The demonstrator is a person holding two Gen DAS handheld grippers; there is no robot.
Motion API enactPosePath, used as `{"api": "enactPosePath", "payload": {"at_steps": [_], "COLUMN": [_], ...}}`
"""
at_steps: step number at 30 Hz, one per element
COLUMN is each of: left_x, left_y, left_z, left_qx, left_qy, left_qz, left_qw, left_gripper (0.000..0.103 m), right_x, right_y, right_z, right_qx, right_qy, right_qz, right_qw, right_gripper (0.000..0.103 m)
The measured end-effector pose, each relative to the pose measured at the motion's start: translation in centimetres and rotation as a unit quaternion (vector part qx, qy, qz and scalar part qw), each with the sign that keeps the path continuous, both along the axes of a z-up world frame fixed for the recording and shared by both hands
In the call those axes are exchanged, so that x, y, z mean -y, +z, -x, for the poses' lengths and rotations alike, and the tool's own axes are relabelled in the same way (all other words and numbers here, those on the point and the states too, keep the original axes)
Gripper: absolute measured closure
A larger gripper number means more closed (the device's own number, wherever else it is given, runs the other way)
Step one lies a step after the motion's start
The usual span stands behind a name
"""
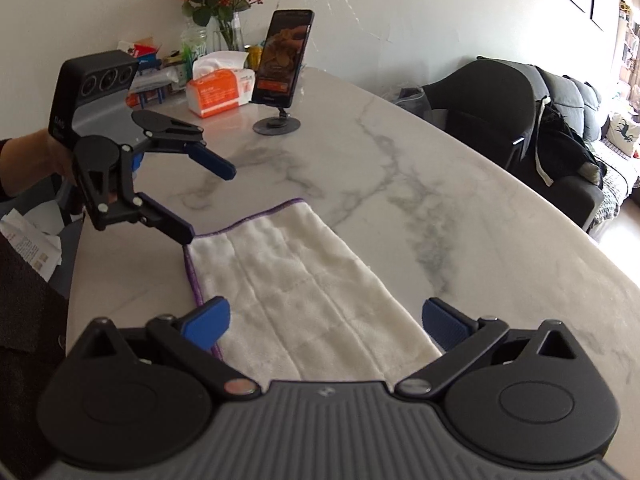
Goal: Fold towel
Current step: 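Grasp the strip's purple end with the right tool while the left tool grasps it too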
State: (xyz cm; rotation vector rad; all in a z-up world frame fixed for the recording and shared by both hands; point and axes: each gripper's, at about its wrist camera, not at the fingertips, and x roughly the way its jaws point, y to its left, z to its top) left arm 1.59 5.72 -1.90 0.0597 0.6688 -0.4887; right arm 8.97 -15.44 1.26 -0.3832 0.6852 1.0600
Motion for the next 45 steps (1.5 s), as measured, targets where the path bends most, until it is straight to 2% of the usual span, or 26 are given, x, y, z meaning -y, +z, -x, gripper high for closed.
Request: {"api": "enactPosePath", "payload": {"at_steps": [2, 7, 9, 12, 19, 25, 32, 34, 35, 36, 38, 39, 42, 45], "left_x": [-0.3, -0.9, -1.3, -2.0, -3.3, -3.0, -2.6, -2.4, -2.4, -2.4, -2.4, -2.4, -2.3, -2.6], "left_y": [0.3, 0.1, 0.0, -0.2, 0.2, 0.4, 0.0, -0.1, -0.1, 0.0, 0.0, 0.0, 0.1, 0.1], "left_z": [0.4, 1.6, 1.7, 1.7, 1.8, 1.5, 0.8, 1.0, 1.1, 1.2, 1.4, 1.5, 1.8, 1.2], "left_qx": [-0.008, -0.031, -0.043, -0.061, -0.068, -0.084, -0.089, -0.089, -0.09, -0.09, -0.091, -0.091, -0.092, -0.099], "left_qy": [0.019, 0.056, 0.067, 0.085, 0.109, 0.106, 0.106, 0.106, 0.106, 0.105, 0.105, 0.104, 0.1, 0.094], "left_qz": [-0.009, -0.019, -0.01, 0.006, 0.0, 0.008, 0.006, 0.003, 0.001, -0.001, -0.004, -0.005, -0.003, 0.017], "left_qw": [0.9997, 0.9978, 0.9968, 0.9945, 0.9917, 0.9908, 0.9903, 0.9903, 0.9903, 0.9903, 0.9904, 0.9904, 0.9907, 0.9905], "left_gripper": [0.001, 0.001, 0.001, 0.001, 0.001, 0.001, 0.001, 0.001, 0.001, 0.001, 0.001, 0.001, 0.001, 0.001], "right_x": [-1.4, -4.9, -6.3, -8.0, -10.5, -11.8, -13.4, -13.7, -13.8, -13.8, -13.7, -13.5, -12.7, -11.7], "right_y": [0.2, 0.2, -0.1, -0.6, -1.1, -1.4, -2.3, -2.6, -2.8, -2.8, -2.8, -2.7, -2.0, -1.0], "right_z": [-0.5, -1.9, -2.6, -3.6, -5.5, -7.1, -8.7, -8.8, -8.9, -8.9, -8.8, -8.7, -8.1, -7.5], "right_qx": [-0.007, -0.023, -0.029, -0.032, -0.039, -0.046, -0.062, -0.066, -0.068, -0.069, -0.066, -0.062, -0.045, -0.033], "right_qy": [0.025, 0.082, 0.104, 0.127, 0.159, 0.177, 0.194, 0.198, 0.2, 0.203, 0.205, 0.207, 0.212, 0.211], "right_qz": [0.003, 0.031, 0.044, 0.059, 0.071, 0.084, 0.094, 0.093, 0.09, 0.087, 0.081, 0.075, 0.054, 0.036], "right_qw": [1.0, 0.996, 0.993, 0.99, 0.984, 0.98, 0.974, 0.973, 0.973, 0.973, 0.973, 0.973, 0.975, 0.976], "right_gripper": [0.002, 0.014, 0.022, 0.026, 0.029, 0.034, 0.045, 0.05, 0.057, 0.075, 0.093, 0.096, 0.098, 0.098]}}
